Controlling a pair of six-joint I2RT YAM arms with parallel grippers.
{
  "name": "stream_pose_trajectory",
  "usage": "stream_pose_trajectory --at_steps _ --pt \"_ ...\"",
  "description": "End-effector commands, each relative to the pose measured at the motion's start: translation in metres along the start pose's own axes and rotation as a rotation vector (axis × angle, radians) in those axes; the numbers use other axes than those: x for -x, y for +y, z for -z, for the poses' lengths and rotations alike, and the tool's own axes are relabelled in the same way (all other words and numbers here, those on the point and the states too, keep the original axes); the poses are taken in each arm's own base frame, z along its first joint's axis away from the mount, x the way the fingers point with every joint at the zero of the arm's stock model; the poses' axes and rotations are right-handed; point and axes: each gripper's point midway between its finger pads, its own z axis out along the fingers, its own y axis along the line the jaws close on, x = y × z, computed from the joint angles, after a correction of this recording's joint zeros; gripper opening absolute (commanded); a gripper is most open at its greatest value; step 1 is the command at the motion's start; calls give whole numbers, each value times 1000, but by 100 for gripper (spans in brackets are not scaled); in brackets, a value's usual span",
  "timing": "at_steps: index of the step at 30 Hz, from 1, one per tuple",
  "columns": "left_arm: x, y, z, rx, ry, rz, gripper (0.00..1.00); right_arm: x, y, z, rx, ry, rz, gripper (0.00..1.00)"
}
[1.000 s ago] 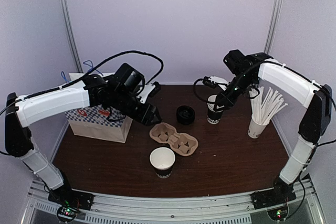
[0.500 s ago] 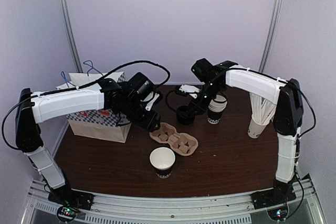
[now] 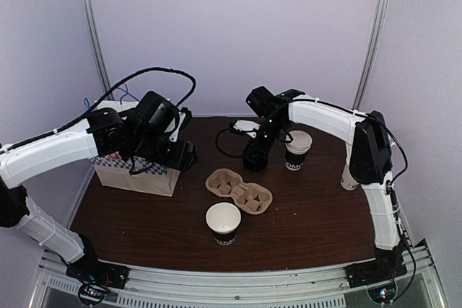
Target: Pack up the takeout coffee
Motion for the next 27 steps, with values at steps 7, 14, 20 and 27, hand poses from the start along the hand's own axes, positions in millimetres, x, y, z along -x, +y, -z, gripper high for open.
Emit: stream_pose_trajectory --at_steps 7,14,20,27 --pt "9 7 10 6 -79 33 64 0 2 -21 16 33 0 46" --pt "7 6 10 1 -73 32 65 -2 2 -33 20 48 0 42" --pt "5 7 9 2 -70 30 64 -2 2 -38 27 55 2 32" --pt "3 7 6 4 -59 26 65 -3 5 -40 44 58 7 23"
